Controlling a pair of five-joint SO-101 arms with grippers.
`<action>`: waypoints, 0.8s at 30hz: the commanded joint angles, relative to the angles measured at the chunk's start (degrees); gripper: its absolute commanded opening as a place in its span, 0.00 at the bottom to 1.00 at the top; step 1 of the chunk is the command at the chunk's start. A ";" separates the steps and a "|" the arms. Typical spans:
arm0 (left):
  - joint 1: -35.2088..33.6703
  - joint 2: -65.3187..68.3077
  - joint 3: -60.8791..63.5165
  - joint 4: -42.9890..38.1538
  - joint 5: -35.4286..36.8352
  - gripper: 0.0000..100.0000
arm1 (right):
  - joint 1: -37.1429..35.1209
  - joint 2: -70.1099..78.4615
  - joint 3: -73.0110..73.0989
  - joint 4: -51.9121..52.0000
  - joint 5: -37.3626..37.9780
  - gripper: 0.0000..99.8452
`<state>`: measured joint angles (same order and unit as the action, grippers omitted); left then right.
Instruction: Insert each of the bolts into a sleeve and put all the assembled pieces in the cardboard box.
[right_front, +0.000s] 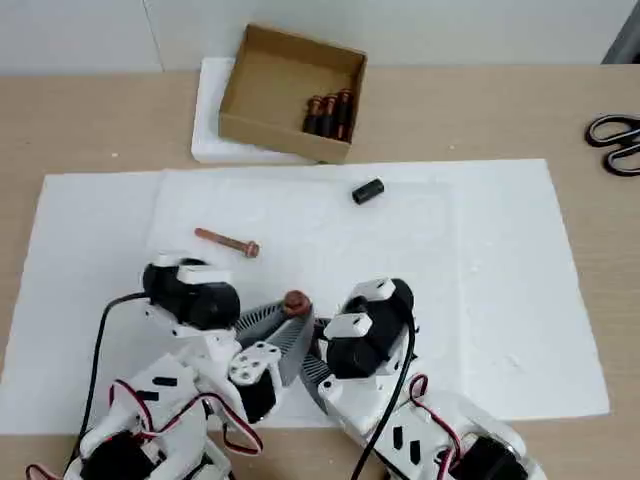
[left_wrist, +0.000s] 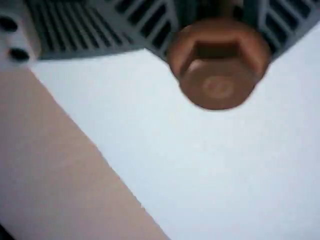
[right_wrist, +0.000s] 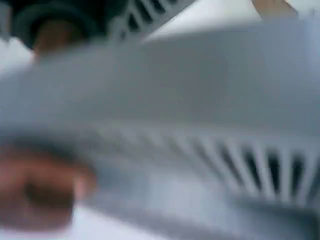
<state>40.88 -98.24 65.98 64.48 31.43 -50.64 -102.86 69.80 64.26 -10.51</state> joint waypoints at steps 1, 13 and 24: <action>3.43 -0.44 -0.57 2.20 -1.23 0.01 | -0.13 0.31 -2.81 -1.36 0.70 0.00; 5.01 -0.44 -0.48 5.89 -2.99 0.01 | -0.04 0.31 -2.81 -1.19 0.70 0.00; 2.99 -0.09 -0.22 6.24 -5.10 0.17 | 0.04 0.31 -2.46 -1.19 0.70 0.00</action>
<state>43.60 -99.03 65.89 70.29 27.12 -50.73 -102.24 69.36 64.35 -10.42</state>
